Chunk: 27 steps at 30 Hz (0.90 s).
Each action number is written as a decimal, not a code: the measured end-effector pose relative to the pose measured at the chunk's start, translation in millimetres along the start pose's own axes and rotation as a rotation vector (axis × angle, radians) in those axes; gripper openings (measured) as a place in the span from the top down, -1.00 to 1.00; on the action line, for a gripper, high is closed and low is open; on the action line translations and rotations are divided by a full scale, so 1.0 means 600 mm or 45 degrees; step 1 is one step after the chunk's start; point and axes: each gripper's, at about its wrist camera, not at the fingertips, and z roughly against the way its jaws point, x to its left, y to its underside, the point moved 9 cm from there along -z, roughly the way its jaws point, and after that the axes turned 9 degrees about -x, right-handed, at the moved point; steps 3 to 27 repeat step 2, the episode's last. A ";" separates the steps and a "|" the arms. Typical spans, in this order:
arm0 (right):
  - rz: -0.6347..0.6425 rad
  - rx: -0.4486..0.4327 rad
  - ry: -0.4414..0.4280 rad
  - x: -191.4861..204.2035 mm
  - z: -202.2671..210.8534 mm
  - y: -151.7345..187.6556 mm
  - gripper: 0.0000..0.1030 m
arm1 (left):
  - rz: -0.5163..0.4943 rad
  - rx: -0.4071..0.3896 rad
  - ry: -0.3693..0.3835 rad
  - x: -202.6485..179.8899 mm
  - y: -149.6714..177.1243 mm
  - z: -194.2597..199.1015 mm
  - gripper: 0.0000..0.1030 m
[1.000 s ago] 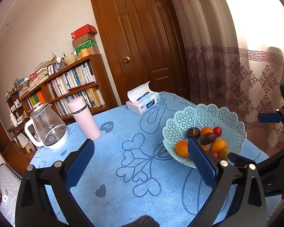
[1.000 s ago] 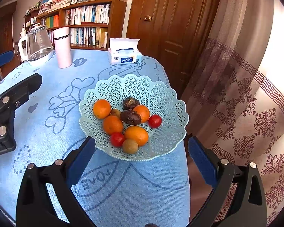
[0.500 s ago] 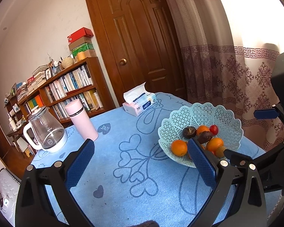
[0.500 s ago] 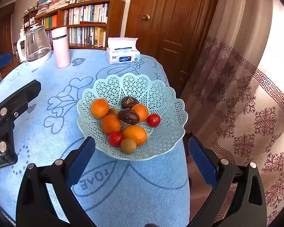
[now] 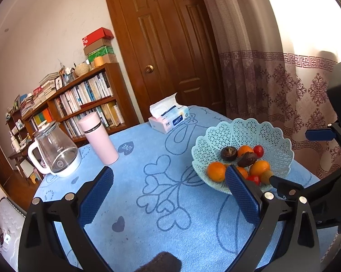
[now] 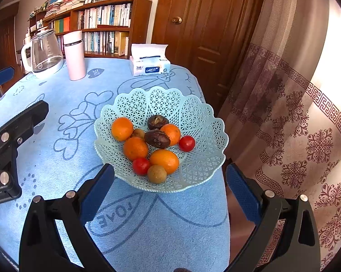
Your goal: Organize fruits
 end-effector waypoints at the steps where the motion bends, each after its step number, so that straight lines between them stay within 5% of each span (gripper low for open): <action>1: 0.002 0.000 -0.004 0.003 0.000 0.000 -0.94 | 0.005 0.005 -0.006 0.004 0.004 0.000 -0.90; 27: 0.004 0.000 -0.009 0.006 -0.001 0.000 -0.94 | 0.011 0.012 -0.012 0.009 0.008 0.001 -0.90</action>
